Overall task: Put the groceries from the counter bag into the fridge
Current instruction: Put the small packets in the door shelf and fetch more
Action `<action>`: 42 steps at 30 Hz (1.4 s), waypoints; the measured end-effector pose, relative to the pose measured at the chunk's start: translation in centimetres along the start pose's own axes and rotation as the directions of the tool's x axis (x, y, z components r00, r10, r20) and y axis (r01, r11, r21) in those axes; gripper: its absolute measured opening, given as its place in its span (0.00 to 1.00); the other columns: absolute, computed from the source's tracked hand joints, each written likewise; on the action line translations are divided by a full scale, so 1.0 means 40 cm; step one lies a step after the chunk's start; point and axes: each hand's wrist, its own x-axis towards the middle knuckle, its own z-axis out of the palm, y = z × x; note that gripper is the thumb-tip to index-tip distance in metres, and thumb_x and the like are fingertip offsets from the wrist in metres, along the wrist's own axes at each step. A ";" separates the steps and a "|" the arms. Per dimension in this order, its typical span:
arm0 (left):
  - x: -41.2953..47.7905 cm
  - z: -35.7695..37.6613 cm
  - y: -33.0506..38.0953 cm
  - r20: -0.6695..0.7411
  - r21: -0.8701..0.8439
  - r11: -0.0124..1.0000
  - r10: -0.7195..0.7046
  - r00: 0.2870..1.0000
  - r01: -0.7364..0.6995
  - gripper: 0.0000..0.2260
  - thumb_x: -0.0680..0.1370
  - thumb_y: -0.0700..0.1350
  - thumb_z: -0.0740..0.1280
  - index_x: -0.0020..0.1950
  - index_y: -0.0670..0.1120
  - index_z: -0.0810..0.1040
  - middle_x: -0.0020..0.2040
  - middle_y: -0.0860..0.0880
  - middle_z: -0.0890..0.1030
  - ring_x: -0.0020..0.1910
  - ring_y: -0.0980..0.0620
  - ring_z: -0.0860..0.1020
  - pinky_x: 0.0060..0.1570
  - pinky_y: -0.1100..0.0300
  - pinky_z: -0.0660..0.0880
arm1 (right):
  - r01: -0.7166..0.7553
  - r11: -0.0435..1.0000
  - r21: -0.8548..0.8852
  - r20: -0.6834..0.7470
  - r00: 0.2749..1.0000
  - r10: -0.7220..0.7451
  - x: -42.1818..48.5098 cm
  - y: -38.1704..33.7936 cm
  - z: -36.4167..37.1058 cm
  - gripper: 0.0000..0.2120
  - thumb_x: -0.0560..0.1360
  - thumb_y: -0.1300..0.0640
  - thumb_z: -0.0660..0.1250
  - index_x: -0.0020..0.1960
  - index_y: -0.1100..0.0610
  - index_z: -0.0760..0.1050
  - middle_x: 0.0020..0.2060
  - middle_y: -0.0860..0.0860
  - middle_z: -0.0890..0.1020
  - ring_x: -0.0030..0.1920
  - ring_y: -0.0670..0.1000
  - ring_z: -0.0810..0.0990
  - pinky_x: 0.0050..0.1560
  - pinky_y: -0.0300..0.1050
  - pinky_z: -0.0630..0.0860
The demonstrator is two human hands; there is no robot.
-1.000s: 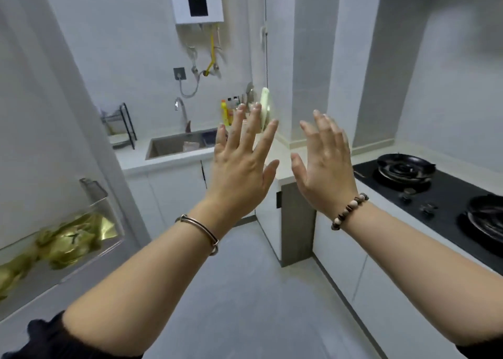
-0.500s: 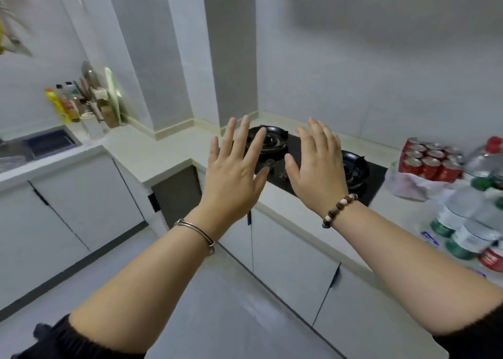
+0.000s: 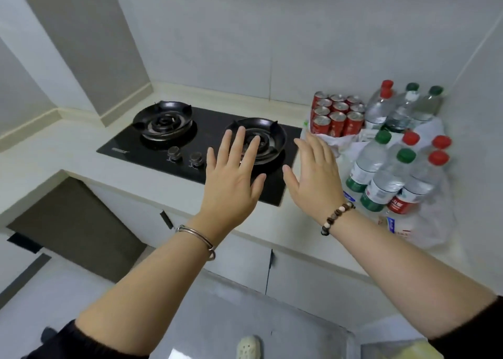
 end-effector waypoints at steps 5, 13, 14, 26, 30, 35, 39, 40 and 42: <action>0.064 0.139 0.013 0.116 -0.118 0.991 0.074 0.991 -0.060 0.29 0.78 0.57 0.51 0.77 0.49 0.52 0.78 0.44 0.52 0.77 0.42 0.49 0.70 0.39 0.53 | -0.129 0.991 -0.025 0.055 0.990 0.130 0.010 0.094 0.066 0.30 0.74 0.43 0.51 0.69 0.60 0.65 0.71 0.56 0.64 0.72 0.56 0.59 0.72 0.52 0.57; 0.151 0.324 0.080 0.276 -0.412 0.901 0.267 0.923 -0.137 0.31 0.77 0.58 0.49 0.78 0.48 0.51 0.78 0.46 0.52 0.77 0.45 0.49 0.71 0.43 0.54 | -0.381 0.924 -0.045 0.134 0.914 0.383 -0.003 0.230 0.106 0.23 0.75 0.51 0.63 0.67 0.60 0.67 0.66 0.55 0.71 0.66 0.55 0.67 0.66 0.49 0.64; 0.159 0.341 0.092 0.265 -0.464 0.873 0.299 0.917 -0.151 0.30 0.78 0.56 0.51 0.77 0.46 0.53 0.78 0.45 0.54 0.77 0.45 0.52 0.72 0.43 0.56 | -0.415 0.908 -0.052 0.140 0.898 0.418 -0.012 0.248 0.106 0.21 0.75 0.51 0.63 0.65 0.60 0.70 0.63 0.55 0.74 0.63 0.55 0.70 0.63 0.49 0.67; 0.217 0.495 0.321 0.207 -0.694 0.712 0.340 0.917 -0.108 0.17 0.71 0.38 0.58 0.56 0.42 0.80 0.54 0.45 0.82 0.52 0.46 0.80 0.53 0.65 0.69 | -0.670 0.690 -0.274 0.299 0.622 0.724 -0.144 0.500 0.073 0.09 0.73 0.52 0.62 0.44 0.59 0.73 0.44 0.55 0.79 0.44 0.57 0.77 0.39 0.45 0.72; 0.244 0.574 0.393 0.428 -0.578 0.816 0.300 0.853 0.002 0.15 0.73 0.37 0.62 0.59 0.41 0.78 0.58 0.45 0.79 0.54 0.44 0.78 0.52 0.58 0.72 | -0.640 0.693 -0.332 0.397 0.571 0.718 -0.157 0.563 0.078 0.11 0.74 0.54 0.65 0.53 0.58 0.74 0.50 0.55 0.78 0.48 0.55 0.77 0.41 0.43 0.72; 0.247 0.657 0.417 0.500 -0.395 0.915 0.135 0.855 0.086 0.14 0.75 0.46 0.63 0.59 0.44 0.77 0.58 0.46 0.76 0.55 0.45 0.72 0.55 0.54 0.71 | -0.529 0.724 -0.443 0.514 0.512 0.688 -0.168 0.598 0.119 0.22 0.73 0.51 0.68 0.63 0.59 0.69 0.58 0.55 0.73 0.56 0.55 0.75 0.57 0.49 0.74; 0.252 0.686 0.434 0.557 -0.250 0.963 0.055 0.829 0.104 0.18 0.76 0.53 0.64 0.61 0.45 0.74 0.59 0.46 0.75 0.58 0.45 0.70 0.55 0.55 0.69 | -0.498 0.730 -0.469 0.524 0.508 0.683 -0.178 0.612 0.143 0.24 0.72 0.53 0.68 0.65 0.58 0.67 0.60 0.54 0.71 0.57 0.56 0.74 0.58 0.51 0.73; 0.253 0.689 0.438 0.563 -0.218 0.971 0.046 0.825 0.095 0.19 0.76 0.55 0.65 0.61 0.44 0.73 0.59 0.46 0.74 0.59 0.45 0.70 0.54 0.55 0.69 | -0.494 0.727 -0.478 0.520 0.508 0.687 -0.179 0.614 0.147 0.24 0.73 0.54 0.68 0.65 0.58 0.67 0.60 0.54 0.71 0.57 0.56 0.74 0.58 0.51 0.73; 0.257 0.697 0.445 0.565 -0.172 0.981 0.028 0.825 0.084 0.21 0.75 0.57 0.65 0.61 0.44 0.73 0.59 0.46 0.74 0.59 0.45 0.70 0.53 0.54 0.70 | -0.485 0.722 -0.493 0.513 0.508 0.692 -0.177 0.615 0.152 0.23 0.73 0.56 0.68 0.64 0.58 0.67 0.60 0.55 0.70 0.56 0.56 0.74 0.56 0.51 0.74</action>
